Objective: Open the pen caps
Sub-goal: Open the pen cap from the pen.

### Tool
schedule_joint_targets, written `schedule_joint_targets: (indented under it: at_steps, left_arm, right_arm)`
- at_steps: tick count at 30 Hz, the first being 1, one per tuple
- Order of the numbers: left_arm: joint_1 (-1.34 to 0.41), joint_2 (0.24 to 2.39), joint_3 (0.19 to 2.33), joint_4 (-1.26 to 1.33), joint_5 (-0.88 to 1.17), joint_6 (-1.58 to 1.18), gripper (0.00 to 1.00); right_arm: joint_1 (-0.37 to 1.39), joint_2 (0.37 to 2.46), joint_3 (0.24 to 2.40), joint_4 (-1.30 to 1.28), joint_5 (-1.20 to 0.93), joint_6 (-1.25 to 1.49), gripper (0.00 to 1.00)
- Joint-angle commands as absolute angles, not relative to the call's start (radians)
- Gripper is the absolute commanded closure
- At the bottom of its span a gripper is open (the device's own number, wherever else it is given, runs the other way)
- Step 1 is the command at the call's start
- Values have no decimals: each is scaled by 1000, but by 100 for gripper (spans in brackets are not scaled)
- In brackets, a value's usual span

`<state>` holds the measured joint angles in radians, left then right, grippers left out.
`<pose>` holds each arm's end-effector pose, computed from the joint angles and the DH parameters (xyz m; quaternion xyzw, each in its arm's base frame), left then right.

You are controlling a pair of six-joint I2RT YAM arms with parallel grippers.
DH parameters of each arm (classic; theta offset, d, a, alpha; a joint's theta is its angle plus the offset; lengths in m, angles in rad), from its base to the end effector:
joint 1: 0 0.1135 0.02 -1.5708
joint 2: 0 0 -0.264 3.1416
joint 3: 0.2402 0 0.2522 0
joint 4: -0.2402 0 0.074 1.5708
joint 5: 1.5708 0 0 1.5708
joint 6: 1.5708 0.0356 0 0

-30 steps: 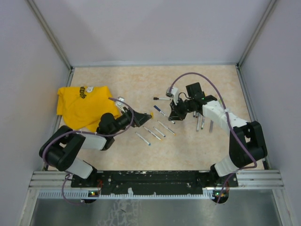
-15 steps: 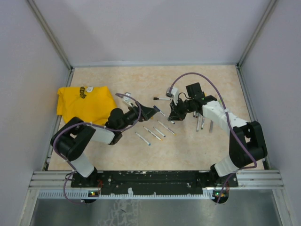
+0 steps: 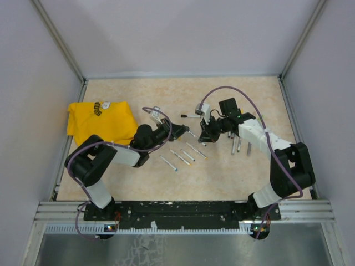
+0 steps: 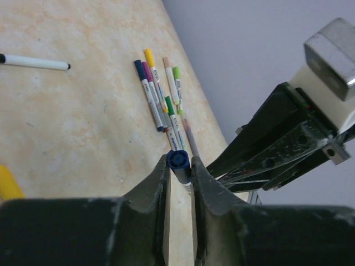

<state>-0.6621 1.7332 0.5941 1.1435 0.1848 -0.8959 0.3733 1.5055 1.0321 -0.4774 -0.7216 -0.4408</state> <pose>0.2552 -0.2072 0.1771 -0.0170 0.7054 -0.5421 0.4564 0.2770 0.1337 0.2367 -0.4516 0.7756 0.3264 0.2966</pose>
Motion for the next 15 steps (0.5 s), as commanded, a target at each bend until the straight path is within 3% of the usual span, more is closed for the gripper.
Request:
schedule_joint_targets:
  at_steps: [1,5,7,8,10,11,13,15]
  left_arm:
    - [-669,1743,621,1143,183,-879,86]
    - [-670,1745,621,1158,210,-876,99]
    - [-671,1743,612,1178,224,-879,100]
    - [-673,1740,607,1188,231,-880,100]
    - [-677,1735,598,1214,242,-882,100]
    - [-679,1732,594,1224,248,-882,100]
    - [-683,1732,588,1245,260,-888,100]
    - [-687,1733,585,1260,267,-893,100]
  right_arm:
    - [390,1470,1029,-445,-732,-448,100]
    - [393,1469,1029,-445,-734,-449,100]
    - [393,1467,1025,-437,-741,-442,99]
    - [393,1464,1021,-430,-747,-436,92]
    - [393,1457,1011,-409,-757,-414,64]
    - [393,1455,1005,-397,-762,-404,56]
    - [393,1456,1000,-383,-776,-385,48]
    - [393,1459,996,-371,-785,-368,46]
